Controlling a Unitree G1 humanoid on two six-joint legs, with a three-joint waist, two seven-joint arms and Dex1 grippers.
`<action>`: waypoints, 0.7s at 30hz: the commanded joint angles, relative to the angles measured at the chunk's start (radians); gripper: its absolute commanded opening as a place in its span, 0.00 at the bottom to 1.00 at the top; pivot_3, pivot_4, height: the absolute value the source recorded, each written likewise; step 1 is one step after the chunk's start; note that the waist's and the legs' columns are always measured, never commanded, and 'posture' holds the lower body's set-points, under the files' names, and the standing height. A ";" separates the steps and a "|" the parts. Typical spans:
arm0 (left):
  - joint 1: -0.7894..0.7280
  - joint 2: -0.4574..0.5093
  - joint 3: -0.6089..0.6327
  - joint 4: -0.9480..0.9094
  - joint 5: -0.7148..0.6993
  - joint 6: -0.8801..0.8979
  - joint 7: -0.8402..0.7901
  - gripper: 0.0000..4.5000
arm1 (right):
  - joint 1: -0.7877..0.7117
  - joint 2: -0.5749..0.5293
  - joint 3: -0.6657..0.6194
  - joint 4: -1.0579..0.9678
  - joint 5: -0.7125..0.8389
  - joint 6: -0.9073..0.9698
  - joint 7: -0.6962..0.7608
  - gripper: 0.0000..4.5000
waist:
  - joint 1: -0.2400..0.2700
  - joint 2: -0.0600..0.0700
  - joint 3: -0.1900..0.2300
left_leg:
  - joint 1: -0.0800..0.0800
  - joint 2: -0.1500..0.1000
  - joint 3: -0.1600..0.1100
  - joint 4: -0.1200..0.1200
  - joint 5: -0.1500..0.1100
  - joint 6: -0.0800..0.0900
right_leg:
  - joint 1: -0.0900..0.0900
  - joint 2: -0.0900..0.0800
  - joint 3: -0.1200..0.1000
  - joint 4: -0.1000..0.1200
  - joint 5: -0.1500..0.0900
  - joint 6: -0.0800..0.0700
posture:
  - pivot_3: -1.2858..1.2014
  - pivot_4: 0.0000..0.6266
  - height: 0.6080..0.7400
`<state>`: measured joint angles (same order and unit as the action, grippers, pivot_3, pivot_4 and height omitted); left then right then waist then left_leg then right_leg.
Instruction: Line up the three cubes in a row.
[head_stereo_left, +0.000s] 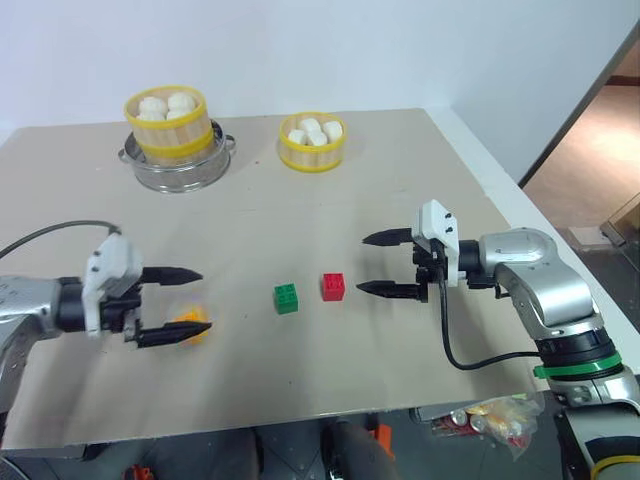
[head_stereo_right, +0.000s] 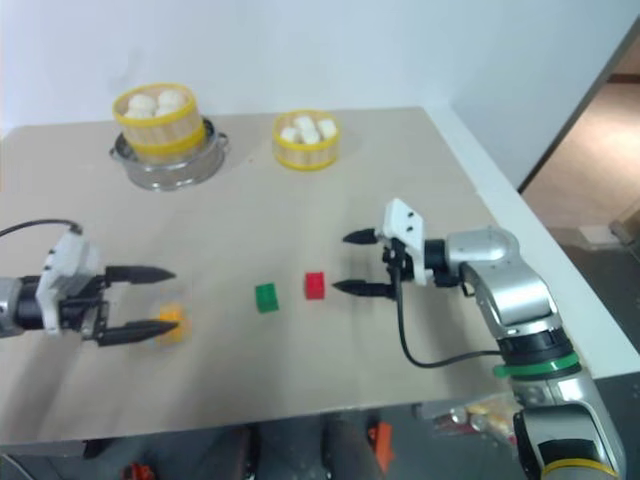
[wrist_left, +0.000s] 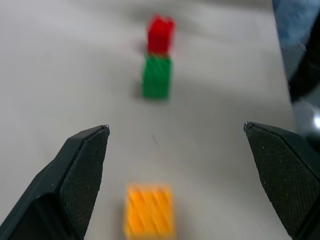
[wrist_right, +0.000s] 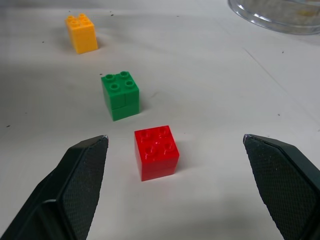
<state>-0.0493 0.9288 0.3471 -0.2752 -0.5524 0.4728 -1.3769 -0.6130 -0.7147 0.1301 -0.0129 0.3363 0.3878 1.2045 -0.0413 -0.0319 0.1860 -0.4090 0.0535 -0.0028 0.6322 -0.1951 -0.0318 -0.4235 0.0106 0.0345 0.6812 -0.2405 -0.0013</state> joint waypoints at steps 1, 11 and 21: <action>0.002 0.017 0.007 0.038 0.025 -0.086 -0.007 0.99 | -0.035 0.006 -0.001 0.007 -0.007 -0.027 0.014 1.00 | 0.000 0.000 0.000 | 0.000 0.000 0.000 0.000 0.000 0.000 | 0.000 0.000 0.000 0.000 0.000 0.000 | 0.52 0.24 1.00; 0.043 -0.007 -0.068 0.171 0.135 -0.278 0.009 0.99 | -0.005 -0.008 -0.007 -0.016 -0.008 -0.023 0.014 1.00 | -0.001 0.000 0.000 | 0.000 0.000 0.006 -0.003 -0.001 0.000 | -0.003 0.001 0.008 0.000 0.002 0.005 | 0.52 0.24 1.00; -0.007 -0.056 -0.157 0.273 0.197 -0.381 0.064 0.99 | -0.005 0.008 -0.044 -0.069 0.100 0.079 0.025 1.00 | -0.002 0.000 0.000 | 0.001 0.001 0.007 -0.004 -0.001 0.000 | -0.003 0.002 0.009 0.000 0.002 0.005 | 0.52 0.24 1.00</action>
<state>-0.0430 0.8757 0.1886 -0.0095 -0.3614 0.1155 -1.3219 -0.6066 -0.7113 0.1367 -0.0189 0.3802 0.4437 1.2181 -0.0433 -0.0320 0.1859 -0.4078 0.0543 0.0045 0.6276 -0.1960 -0.0315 -0.4268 0.0123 0.0437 0.6811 -0.2385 0.0039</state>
